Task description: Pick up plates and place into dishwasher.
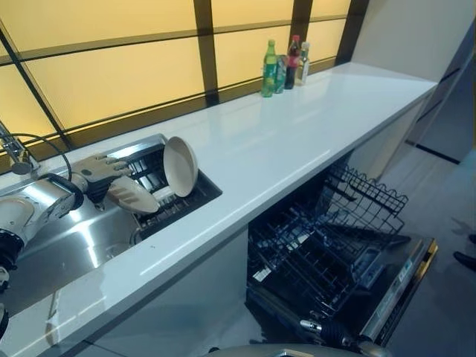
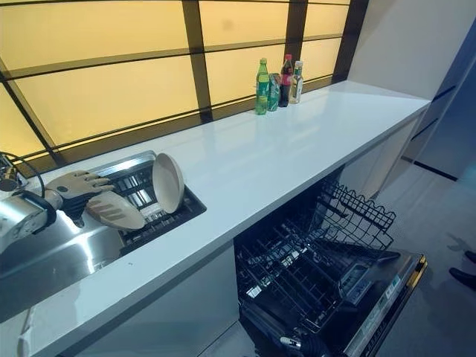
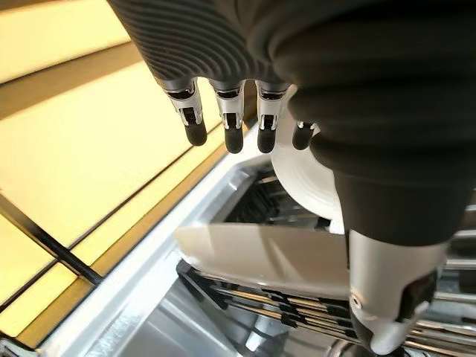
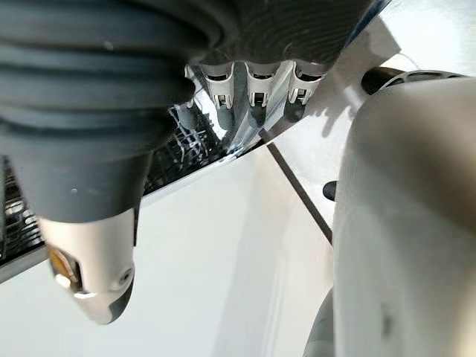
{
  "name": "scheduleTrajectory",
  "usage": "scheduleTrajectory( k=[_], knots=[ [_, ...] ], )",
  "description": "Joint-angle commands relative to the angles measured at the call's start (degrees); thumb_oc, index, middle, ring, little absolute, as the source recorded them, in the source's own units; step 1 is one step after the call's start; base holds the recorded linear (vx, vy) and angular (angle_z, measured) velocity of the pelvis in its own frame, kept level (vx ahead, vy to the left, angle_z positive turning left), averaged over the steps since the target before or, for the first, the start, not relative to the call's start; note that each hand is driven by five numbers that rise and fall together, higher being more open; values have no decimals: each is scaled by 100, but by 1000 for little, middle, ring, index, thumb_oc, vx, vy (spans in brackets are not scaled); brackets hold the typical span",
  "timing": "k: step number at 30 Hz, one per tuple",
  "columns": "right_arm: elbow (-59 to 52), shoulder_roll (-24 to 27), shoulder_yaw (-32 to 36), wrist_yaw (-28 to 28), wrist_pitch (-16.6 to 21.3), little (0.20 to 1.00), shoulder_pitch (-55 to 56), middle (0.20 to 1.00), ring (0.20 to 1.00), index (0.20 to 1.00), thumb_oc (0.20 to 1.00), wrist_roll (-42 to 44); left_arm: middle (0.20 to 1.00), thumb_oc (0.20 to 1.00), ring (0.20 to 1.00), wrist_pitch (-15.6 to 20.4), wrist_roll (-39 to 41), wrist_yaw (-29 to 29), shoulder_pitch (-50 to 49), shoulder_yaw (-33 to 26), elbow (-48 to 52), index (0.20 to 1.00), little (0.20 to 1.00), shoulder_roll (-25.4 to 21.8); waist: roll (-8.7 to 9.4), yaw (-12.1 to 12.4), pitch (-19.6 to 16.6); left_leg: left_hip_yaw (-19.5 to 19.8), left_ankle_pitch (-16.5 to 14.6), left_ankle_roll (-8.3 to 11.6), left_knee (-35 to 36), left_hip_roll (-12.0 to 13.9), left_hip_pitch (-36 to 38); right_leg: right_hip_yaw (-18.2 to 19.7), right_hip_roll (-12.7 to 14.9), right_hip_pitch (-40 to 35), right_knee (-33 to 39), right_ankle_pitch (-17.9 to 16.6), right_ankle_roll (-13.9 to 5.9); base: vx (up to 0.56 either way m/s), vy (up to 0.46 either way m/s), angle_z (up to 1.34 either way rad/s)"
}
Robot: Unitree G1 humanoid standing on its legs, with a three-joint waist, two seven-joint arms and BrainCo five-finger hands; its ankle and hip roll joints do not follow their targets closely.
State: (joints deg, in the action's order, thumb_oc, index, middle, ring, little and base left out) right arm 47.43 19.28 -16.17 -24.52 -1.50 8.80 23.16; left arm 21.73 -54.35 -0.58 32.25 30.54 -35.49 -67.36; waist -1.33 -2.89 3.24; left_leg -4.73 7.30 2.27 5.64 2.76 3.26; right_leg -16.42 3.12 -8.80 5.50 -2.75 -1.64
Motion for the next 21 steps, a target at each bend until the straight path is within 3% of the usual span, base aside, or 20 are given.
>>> scheduleTrajectory(
  k=[1,10,15,21],
  knots=[
    [-397,157,120,9,101,1000,-457,1000,1000,1000,1000,136,1000,1000,1000,-195,-281,372,438,-208,-416,1000,1000,-15,-195,-56,590,-467,-1015,-223,-64,-473,318,226,-43,276,-227,430,-486,-21,48,0],
    [-435,229,213,189,97,1000,-597,1000,1000,1000,1000,394,1000,1000,1000,-451,-838,887,538,22,-1074,1000,1000,359,-116,-136,759,-539,-988,-239,-64,-460,230,324,-60,416,-268,369,-495,-25,45,-2],
    [-391,261,260,237,148,1000,-692,1000,1000,1000,1000,494,1000,1000,1000,-661,-1062,644,641,192,-1539,1000,1000,564,-78,-186,828,-584,-980,-255,-64,-462,196,381,-68,485,-269,324,-508,-32,35,-2],
    [-418,291,323,298,163,1000,-764,1000,1000,1000,1000,578,1000,1000,1000,-1157,-874,-196,539,390,-2133,1000,1000,677,-45,-260,927,-626,-982,-277,-64,-465,195,433,-77,515,-275,306,-543,-26,10,-11]
  ],
)
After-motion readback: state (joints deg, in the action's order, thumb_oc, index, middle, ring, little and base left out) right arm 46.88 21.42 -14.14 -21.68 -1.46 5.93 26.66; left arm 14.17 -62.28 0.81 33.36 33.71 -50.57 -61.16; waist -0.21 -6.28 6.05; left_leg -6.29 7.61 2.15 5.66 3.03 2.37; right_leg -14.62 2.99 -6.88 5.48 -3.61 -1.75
